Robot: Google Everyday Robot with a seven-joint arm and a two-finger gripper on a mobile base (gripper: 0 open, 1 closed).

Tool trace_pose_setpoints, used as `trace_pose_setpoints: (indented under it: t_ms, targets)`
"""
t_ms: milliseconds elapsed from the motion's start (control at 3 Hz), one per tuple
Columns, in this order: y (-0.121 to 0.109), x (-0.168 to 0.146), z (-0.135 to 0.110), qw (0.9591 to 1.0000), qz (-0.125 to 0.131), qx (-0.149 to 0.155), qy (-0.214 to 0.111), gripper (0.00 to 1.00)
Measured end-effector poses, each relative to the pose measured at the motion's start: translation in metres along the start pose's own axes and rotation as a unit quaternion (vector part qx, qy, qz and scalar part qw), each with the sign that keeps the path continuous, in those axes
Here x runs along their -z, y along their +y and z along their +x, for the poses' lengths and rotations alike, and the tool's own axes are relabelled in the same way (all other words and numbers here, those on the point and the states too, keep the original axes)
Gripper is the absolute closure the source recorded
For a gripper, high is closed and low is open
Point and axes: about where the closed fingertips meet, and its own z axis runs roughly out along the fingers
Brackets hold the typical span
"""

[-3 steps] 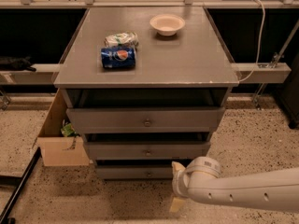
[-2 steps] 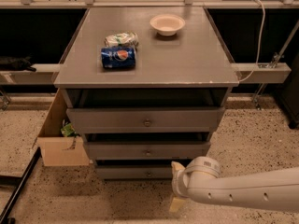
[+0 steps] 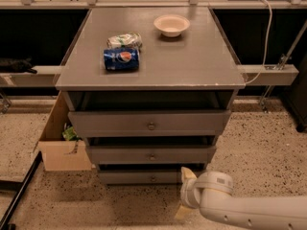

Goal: Open middle drawer

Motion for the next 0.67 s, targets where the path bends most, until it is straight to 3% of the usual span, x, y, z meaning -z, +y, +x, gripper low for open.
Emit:
trace_pose_setpoints:
  t_ms: [333, 667]
  targets:
    - [0.013, 0.007, 0.002, 0.9982, 0.036, -0.047, 0.001, 0.0]
    - [-0.003, 0.013, -0.009, 0.9973, 0.066, -0.032, -0.006, 0.0]
